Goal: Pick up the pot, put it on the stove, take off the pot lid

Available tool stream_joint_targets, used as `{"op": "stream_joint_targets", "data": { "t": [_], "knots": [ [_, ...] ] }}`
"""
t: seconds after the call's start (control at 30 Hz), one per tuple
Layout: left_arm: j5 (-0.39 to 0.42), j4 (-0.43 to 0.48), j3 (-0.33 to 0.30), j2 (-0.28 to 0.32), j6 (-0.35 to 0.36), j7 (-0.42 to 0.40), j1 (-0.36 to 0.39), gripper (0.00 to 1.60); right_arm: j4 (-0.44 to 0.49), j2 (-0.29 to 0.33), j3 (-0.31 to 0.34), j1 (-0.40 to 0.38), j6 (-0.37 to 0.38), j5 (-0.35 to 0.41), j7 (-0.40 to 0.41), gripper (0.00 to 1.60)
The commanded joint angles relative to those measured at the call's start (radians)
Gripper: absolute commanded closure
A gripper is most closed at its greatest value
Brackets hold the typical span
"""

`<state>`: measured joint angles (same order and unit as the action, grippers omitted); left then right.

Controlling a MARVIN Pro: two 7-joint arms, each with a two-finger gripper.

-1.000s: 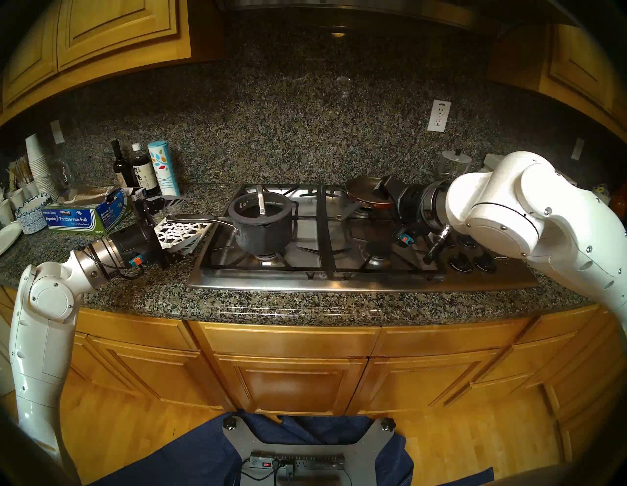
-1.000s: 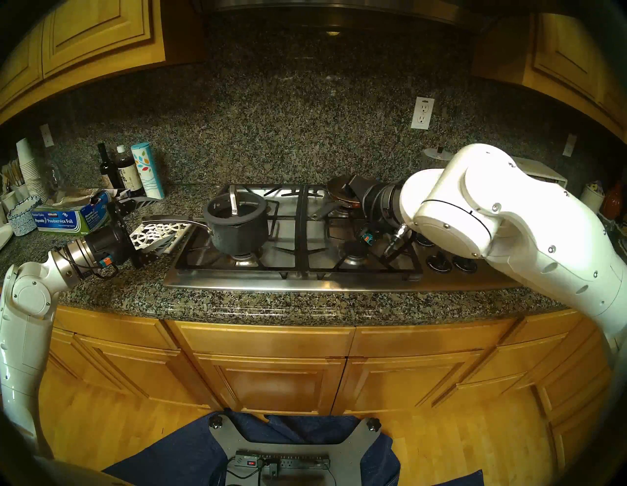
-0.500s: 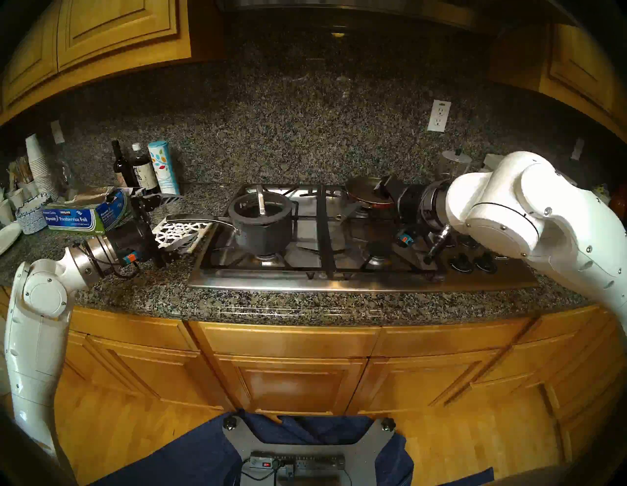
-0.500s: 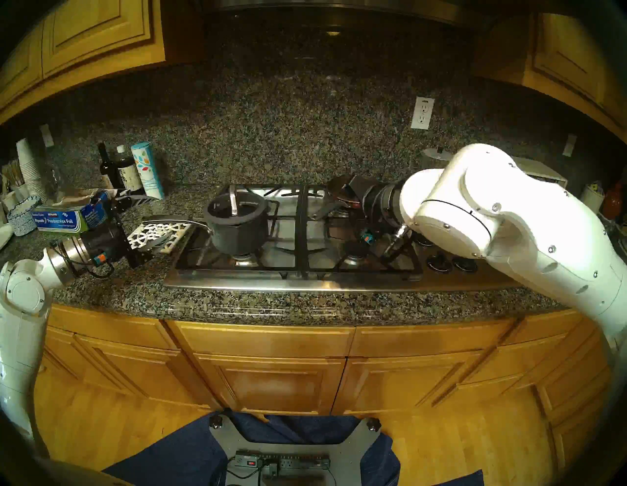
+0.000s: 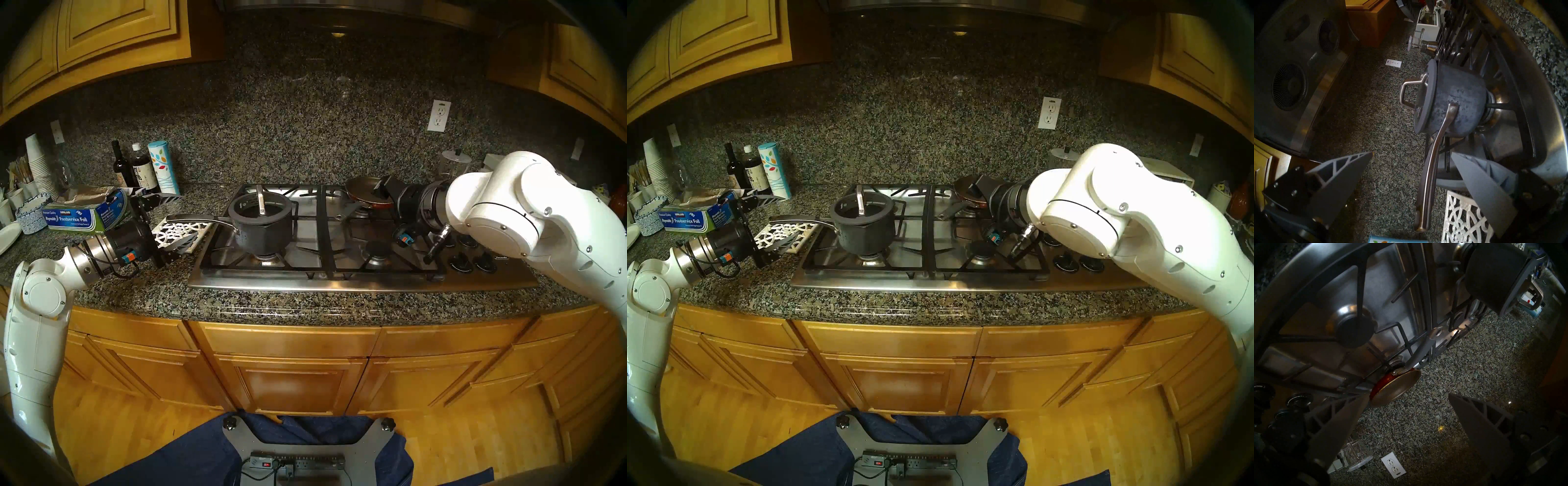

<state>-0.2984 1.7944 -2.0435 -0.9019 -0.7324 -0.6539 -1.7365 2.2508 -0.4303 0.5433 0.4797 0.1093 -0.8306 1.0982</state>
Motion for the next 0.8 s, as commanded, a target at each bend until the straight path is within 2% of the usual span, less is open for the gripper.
{"op": "stream_joint_targets", "data": {
  "t": [0.0, 0.37, 0.77],
  "knots": [
    [0.017, 0.018, -0.020, 0.008, -0.005, 0.010, 0.018, 0.00, -0.020, -0.041, 0.052, -0.043, 0.017, 0.000, -0.058, 0.00],
    [0.018, 0.018, -0.020, 0.007, -0.007, 0.008, 0.019, 0.00, -0.083, -0.128, 0.061, -0.057, -0.006, 0.014, -0.115, 0.00],
    [0.019, 0.018, -0.021, 0.007, -0.008, 0.007, 0.020, 0.00, -0.154, -0.194, 0.063, -0.061, -0.018, 0.020, -0.186, 0.00]
  ]
}}
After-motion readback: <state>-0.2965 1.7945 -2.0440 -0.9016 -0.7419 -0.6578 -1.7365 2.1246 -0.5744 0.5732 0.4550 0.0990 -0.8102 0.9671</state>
